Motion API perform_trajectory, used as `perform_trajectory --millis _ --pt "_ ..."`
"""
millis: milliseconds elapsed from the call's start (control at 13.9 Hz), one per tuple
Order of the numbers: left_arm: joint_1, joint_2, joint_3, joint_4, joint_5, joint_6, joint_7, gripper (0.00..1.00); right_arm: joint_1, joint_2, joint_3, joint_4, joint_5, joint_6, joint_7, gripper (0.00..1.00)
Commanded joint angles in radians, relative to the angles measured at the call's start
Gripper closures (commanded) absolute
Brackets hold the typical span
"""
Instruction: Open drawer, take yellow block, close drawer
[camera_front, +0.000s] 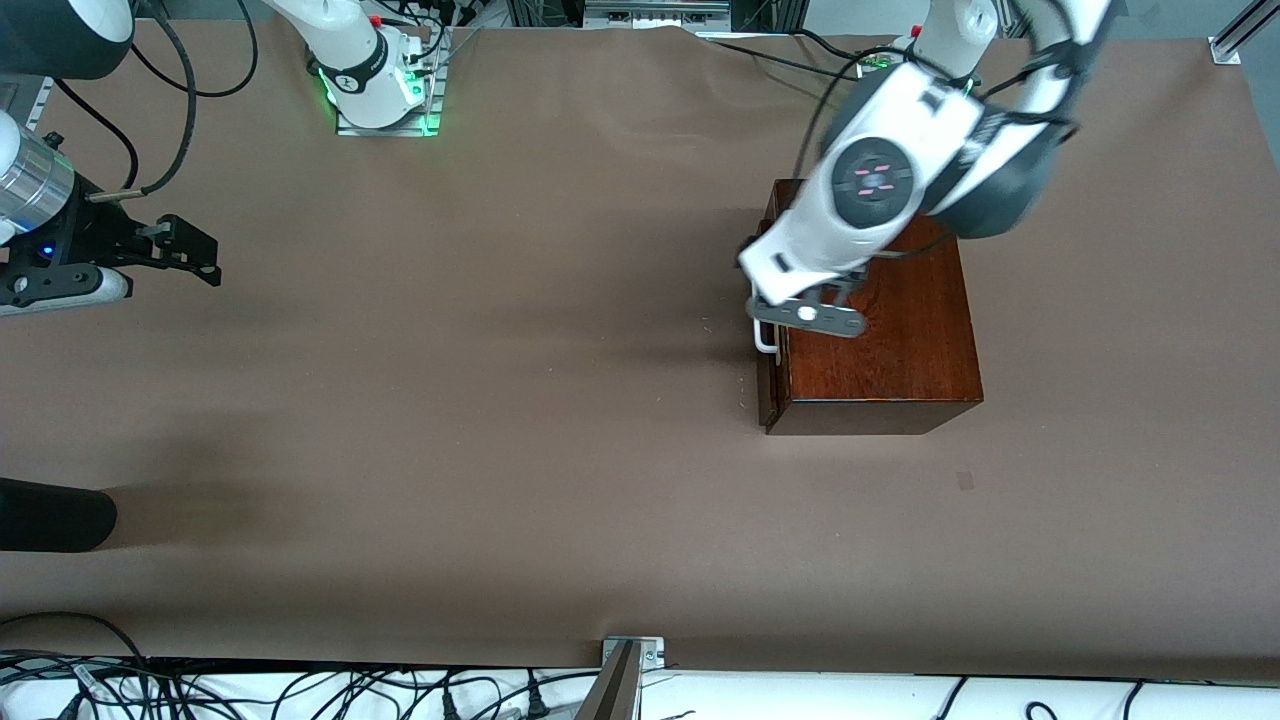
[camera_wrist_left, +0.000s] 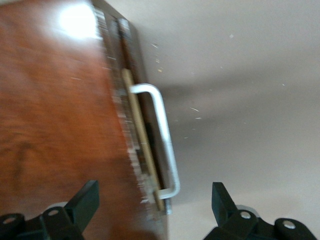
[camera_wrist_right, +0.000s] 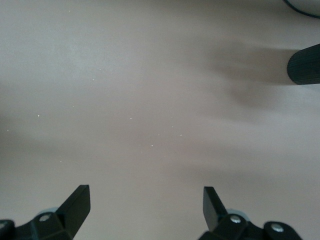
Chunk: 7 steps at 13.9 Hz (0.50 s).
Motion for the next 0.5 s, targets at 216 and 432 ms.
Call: perform_trajectory --millis 216,432 --pt "-0.102 0.05 0.001 -0.039 0.172 0.058 -0.13 0.0 0.002 0.003 0.002 0.008 0.014 0.004 0.01 0.0" --pt "-0.117 0.073 0.001 -0.059 0.232 0.06 -0.159 0.0 0.002 0.006 0.001 0.008 0.012 0.011 0.008 0.0"
